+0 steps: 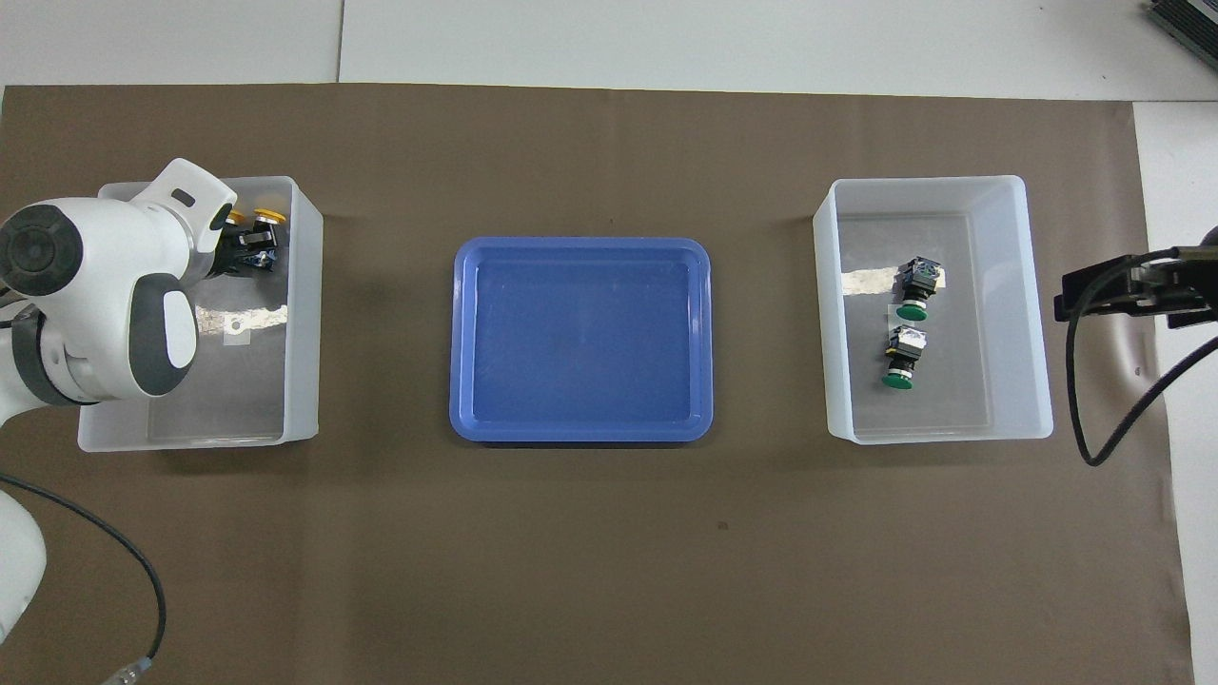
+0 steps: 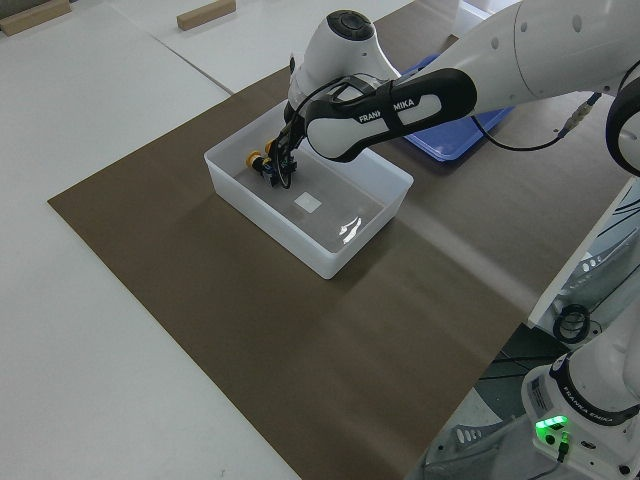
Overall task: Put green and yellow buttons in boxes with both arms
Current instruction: 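Lower the yellow button into the box with the left gripper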
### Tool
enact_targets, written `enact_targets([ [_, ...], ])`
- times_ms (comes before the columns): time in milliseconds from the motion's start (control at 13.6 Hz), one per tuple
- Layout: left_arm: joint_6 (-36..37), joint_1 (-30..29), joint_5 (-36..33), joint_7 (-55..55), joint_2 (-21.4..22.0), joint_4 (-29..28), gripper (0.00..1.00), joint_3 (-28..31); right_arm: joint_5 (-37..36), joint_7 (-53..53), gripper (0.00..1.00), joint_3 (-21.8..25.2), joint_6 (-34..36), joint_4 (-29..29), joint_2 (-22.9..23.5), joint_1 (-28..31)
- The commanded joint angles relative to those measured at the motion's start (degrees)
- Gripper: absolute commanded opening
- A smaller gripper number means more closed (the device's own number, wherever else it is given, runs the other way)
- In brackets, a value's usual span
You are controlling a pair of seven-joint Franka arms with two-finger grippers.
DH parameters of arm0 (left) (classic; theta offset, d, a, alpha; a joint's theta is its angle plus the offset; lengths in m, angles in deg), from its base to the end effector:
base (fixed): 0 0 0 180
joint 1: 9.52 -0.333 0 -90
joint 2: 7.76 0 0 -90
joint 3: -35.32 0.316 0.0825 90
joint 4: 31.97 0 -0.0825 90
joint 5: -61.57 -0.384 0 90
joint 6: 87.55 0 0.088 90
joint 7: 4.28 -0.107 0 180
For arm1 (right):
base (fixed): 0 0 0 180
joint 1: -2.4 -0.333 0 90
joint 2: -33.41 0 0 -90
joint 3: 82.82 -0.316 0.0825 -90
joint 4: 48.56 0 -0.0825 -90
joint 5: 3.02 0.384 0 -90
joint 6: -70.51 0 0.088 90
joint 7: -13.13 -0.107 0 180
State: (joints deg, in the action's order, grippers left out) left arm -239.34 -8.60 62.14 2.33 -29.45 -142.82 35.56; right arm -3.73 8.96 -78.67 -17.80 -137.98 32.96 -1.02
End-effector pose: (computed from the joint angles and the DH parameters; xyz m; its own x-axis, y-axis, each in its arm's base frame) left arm 0.6505 -0.0076 0.3253 0.9384 0.1119 0.3268 0.1033 -0.9937 0.0437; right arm 0.5492 -0.0085 0.6310 0.9963 -0.0858 -0.0106 -0.0856 -0.9962 0.0126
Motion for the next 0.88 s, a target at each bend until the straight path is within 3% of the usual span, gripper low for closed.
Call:
enact_targets([
  [0, -0.79, 0.04, -0.48, -0.72, -0.81, 1.95, 1.0, 0.47, 0.45, 0.92, 1.0, 0.6, -0.46, -2.16, -1.74, -0.19],
  [221, 1.49, 0.13, -0.48, -2.03, 2.43, 1.26, 1.0, 0.38, 0.53, 0.92, 1.0, 0.6, -0.37, -2.34, -1.92, -0.19],
  [664, 25.98, 1.01, -0.39, -5.64, 15.43, 0.64, 1.0, 0.21, 0.45, 1.01, 1.0, 0.6, -0.28, -2.34, -1.92, -0.27],
  [811, 29.97, 3.11, -0.39, -5.64, 21.3, -2.94, 1.0, 0.38, 0.45, 1.01, 1.0, 0.6, -0.37, -2.34, -2.01, -0.27],
])
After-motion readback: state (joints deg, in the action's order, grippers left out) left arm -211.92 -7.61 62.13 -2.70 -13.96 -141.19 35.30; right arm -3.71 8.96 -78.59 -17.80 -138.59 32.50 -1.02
